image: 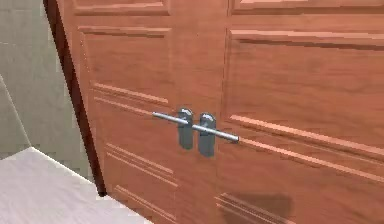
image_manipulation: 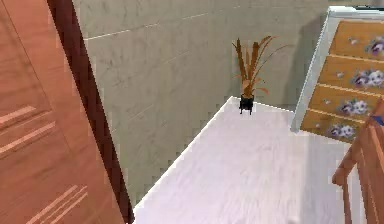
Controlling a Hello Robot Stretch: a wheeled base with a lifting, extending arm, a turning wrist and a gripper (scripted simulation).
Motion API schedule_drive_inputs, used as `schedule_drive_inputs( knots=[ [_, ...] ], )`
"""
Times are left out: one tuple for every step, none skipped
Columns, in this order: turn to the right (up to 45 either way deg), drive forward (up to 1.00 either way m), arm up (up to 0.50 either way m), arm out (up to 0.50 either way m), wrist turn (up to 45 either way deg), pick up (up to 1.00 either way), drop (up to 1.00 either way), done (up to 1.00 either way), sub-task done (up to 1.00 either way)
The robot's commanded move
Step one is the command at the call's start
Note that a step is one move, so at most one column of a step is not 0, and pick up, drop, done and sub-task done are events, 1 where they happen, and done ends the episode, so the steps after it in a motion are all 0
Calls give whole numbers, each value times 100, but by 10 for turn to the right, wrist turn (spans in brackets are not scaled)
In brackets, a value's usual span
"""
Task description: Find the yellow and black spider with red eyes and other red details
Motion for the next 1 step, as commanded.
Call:
schedule_drive_inputs(
  knots=[
    [-450,0,0,0,0,0,0,0,0]
  ],
)
